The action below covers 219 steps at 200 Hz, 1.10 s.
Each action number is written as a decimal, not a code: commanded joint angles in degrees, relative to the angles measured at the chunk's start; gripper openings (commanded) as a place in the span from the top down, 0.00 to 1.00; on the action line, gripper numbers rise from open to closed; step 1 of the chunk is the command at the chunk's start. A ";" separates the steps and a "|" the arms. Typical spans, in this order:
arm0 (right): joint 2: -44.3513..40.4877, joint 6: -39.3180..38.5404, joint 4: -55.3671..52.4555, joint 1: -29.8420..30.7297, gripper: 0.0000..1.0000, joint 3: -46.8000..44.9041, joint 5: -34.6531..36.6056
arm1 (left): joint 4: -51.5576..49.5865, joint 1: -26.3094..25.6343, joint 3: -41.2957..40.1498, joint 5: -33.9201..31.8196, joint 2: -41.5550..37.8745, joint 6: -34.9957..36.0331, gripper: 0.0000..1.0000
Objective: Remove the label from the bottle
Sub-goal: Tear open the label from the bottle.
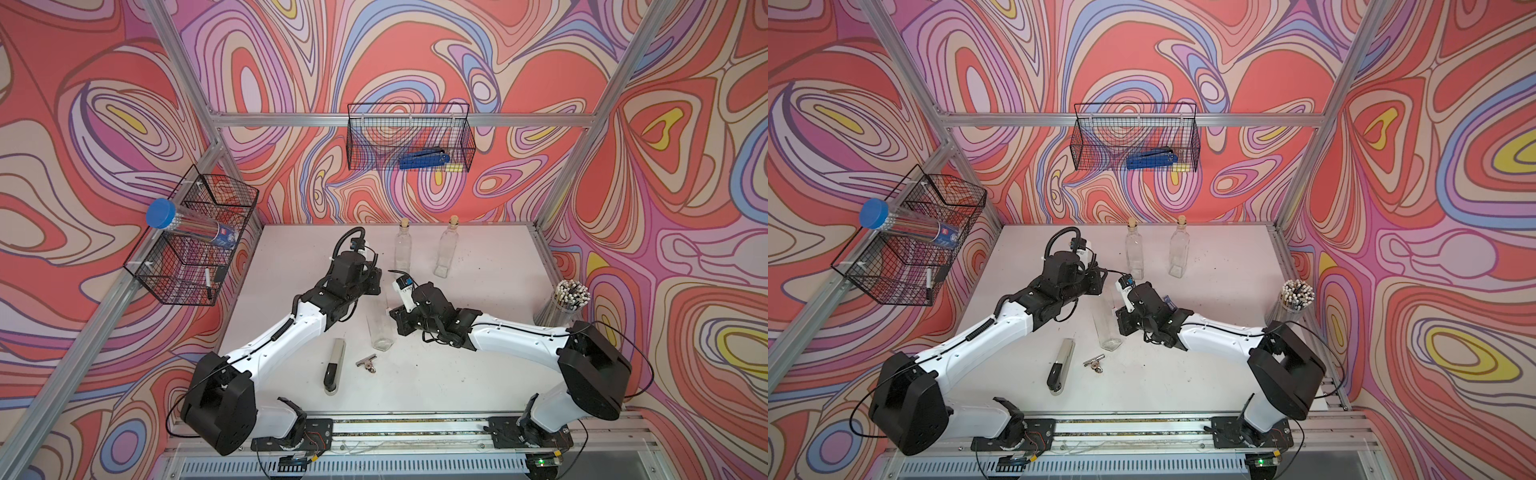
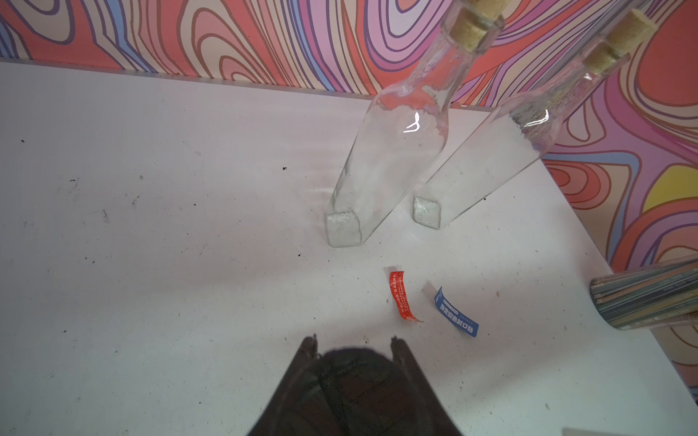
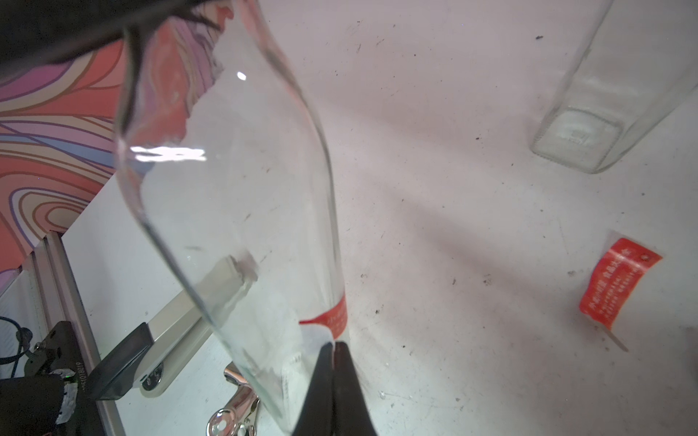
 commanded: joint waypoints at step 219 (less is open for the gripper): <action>-1.85 -1.17 -2.96 -1.80 1.00 -0.02 5.09 | -4.04 -0.14 -1.05 0.65 -0.37 2.19 1.00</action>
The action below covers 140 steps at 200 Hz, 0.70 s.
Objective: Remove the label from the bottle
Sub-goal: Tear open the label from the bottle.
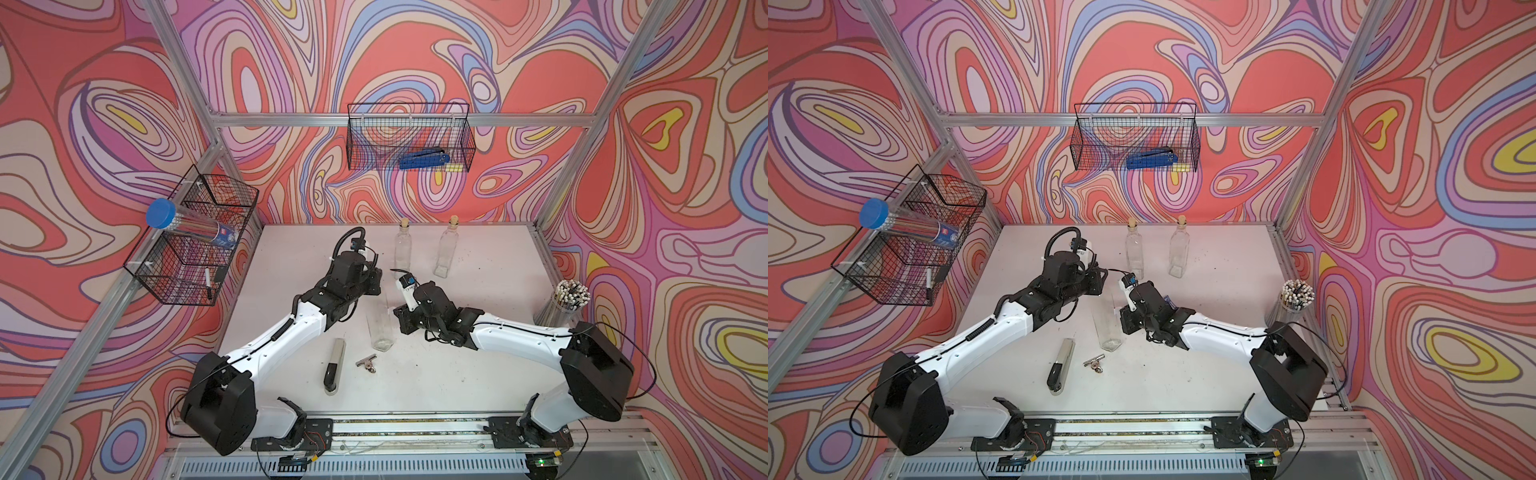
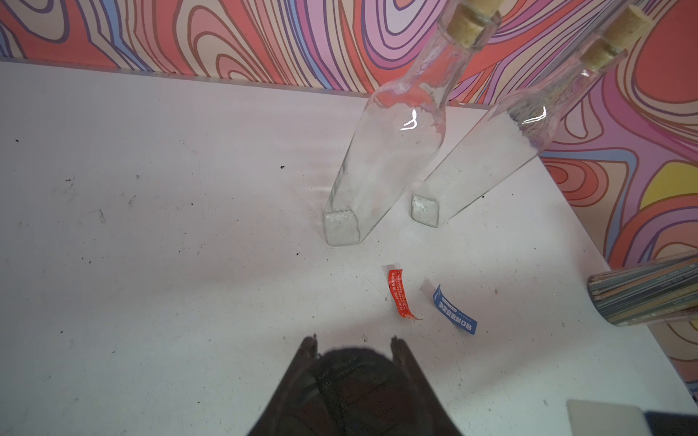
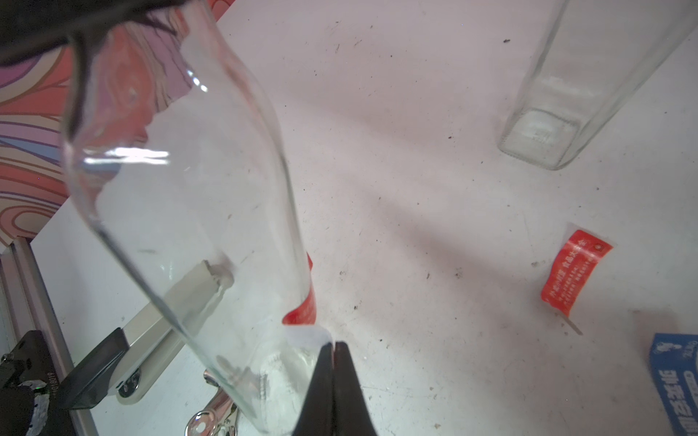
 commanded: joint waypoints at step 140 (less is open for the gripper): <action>-0.41 -1.73 -2.05 -1.62 1.00 0.61 0.48 | -1.86 -0.15 -2.37 0.83 -1.26 2.59 1.00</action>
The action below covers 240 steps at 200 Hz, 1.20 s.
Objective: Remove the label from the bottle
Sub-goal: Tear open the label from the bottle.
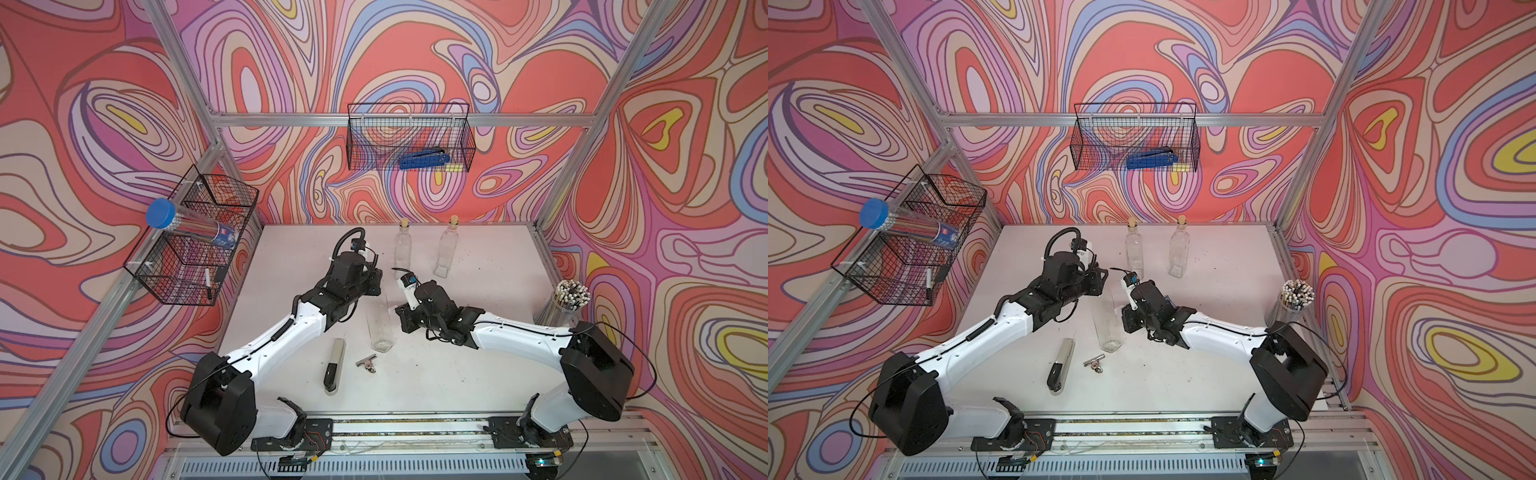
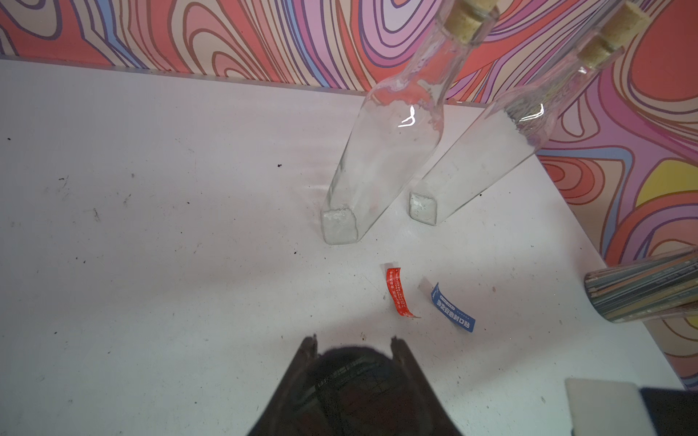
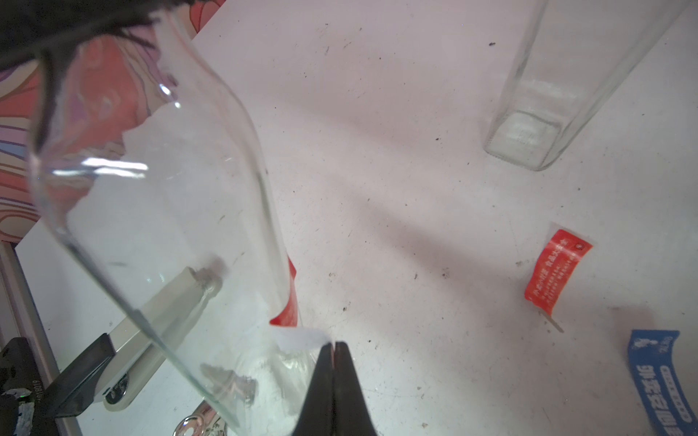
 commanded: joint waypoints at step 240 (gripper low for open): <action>-7.34 -7.36 -0.83 -4.08 0.13 -6.29 -22.47 | 15.12 2.44 -11.80 11.08 -5.10 2.55 1.00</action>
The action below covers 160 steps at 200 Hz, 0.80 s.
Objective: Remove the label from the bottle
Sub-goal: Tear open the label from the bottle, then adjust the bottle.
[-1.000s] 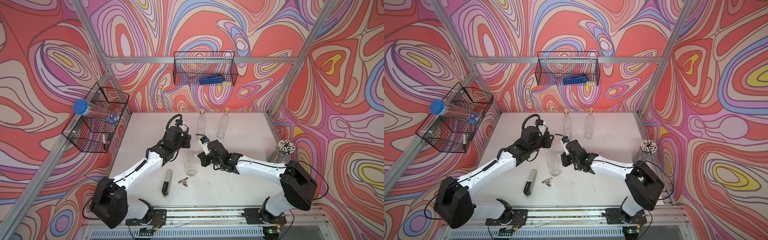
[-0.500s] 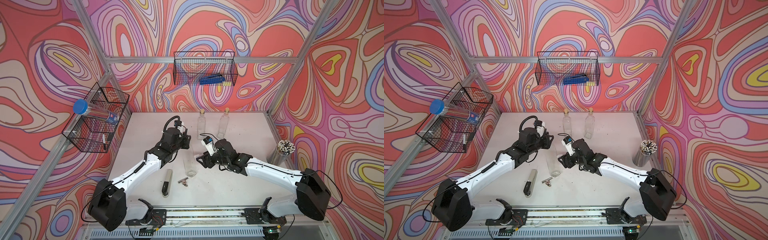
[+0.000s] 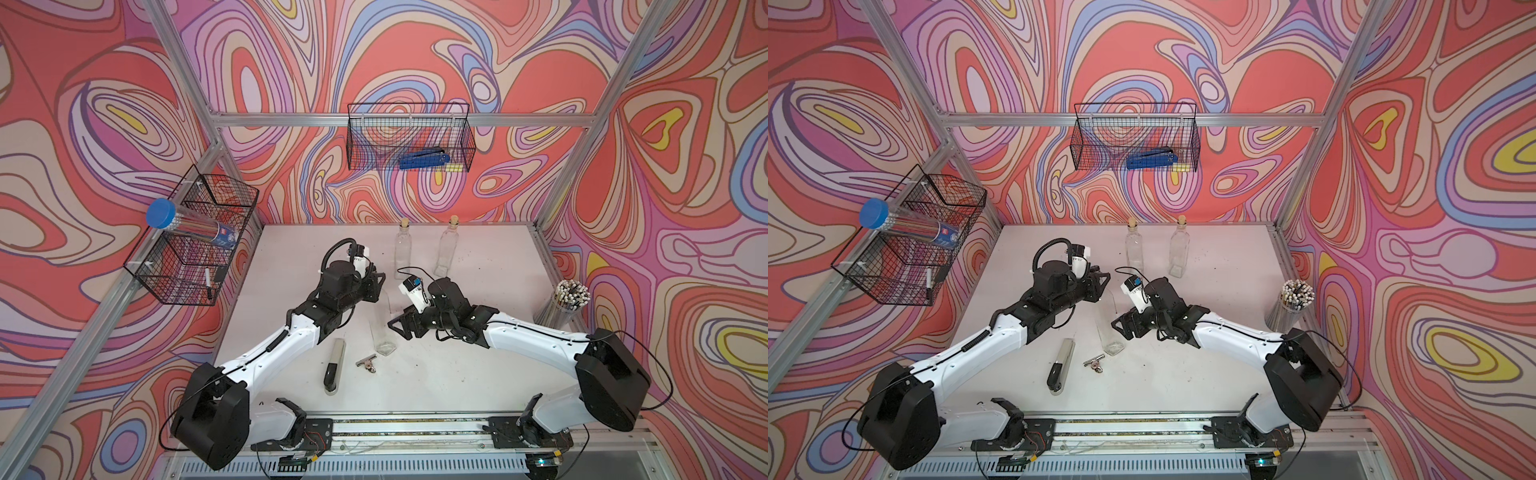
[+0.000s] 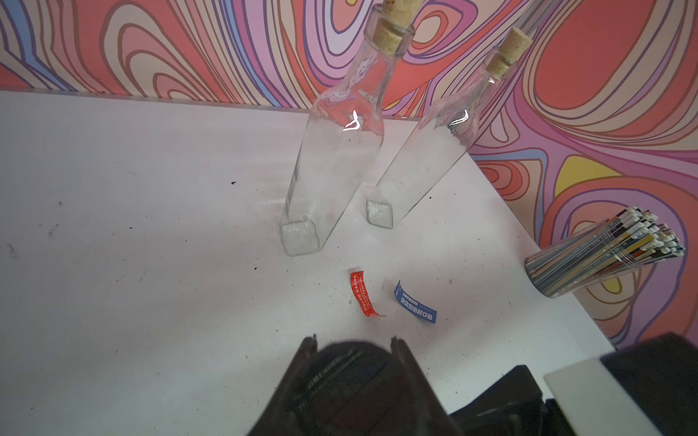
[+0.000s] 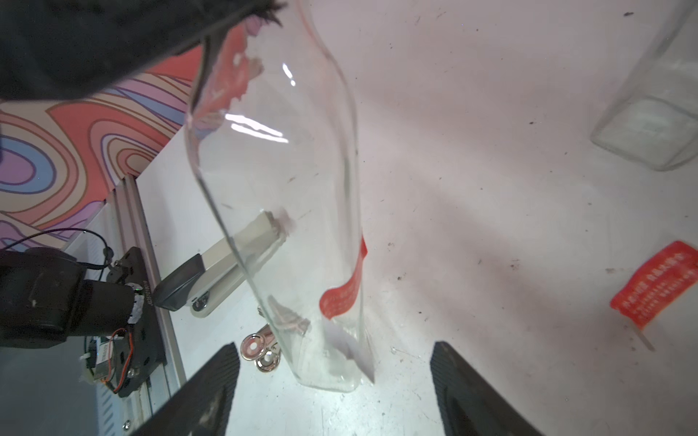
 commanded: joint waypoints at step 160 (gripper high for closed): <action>-6.54 -2.35 8.79 -5.25 0.07 -6.63 -17.47 | 22.86 11.15 -3.18 28.85 -10.29 -13.04 1.00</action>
